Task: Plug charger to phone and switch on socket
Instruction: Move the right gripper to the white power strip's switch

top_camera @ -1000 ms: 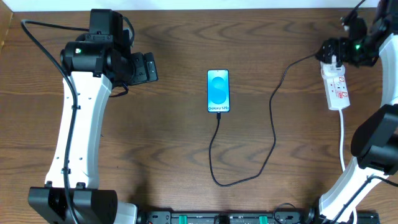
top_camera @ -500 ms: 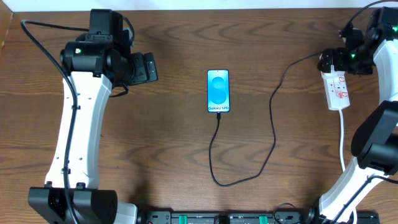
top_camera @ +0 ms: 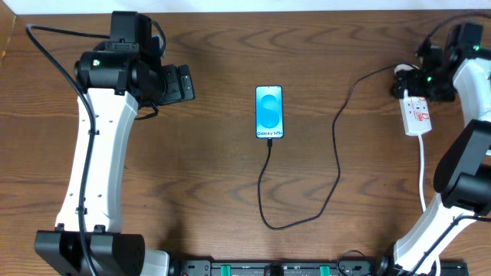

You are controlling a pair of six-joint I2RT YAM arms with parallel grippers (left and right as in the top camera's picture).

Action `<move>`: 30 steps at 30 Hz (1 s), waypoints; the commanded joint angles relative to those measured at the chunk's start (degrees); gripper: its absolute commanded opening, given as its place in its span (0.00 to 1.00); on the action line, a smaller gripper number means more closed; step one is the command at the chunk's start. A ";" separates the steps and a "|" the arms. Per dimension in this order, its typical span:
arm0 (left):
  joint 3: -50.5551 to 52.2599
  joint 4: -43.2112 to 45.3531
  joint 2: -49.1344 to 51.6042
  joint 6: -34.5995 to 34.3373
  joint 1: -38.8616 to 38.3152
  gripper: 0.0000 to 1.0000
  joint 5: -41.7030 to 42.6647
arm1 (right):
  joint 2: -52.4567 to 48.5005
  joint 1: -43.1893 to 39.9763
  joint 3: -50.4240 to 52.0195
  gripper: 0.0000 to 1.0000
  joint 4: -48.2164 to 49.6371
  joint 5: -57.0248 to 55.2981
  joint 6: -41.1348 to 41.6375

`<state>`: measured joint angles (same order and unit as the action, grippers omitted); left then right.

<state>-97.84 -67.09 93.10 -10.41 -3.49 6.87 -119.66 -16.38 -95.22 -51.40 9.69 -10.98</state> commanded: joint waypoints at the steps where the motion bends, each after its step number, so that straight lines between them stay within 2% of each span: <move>1: 0.17 -0.20 -0.63 0.52 -0.07 0.95 -0.94 | -1.55 -0.37 3.43 0.99 2.05 5.14 0.66; 7: 0.17 -0.17 -0.63 0.52 -0.07 0.95 -0.96 | -1.53 -0.37 3.76 0.99 4.17 7.80 0.63; 22: 0.17 -0.20 -0.63 0.52 -0.07 0.95 -0.94 | -1.53 -2.82 3.78 0.99 6.82 0.85 0.90; 30: 0.17 -0.17 -0.63 0.52 -0.07 0.96 -0.96 | -1.57 -3.65 4.22 0.99 10.47 8.55 2.40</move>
<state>-97.84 -67.09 93.10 -10.41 -3.49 6.87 -120.75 -20.08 -91.37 -41.54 14.11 -10.13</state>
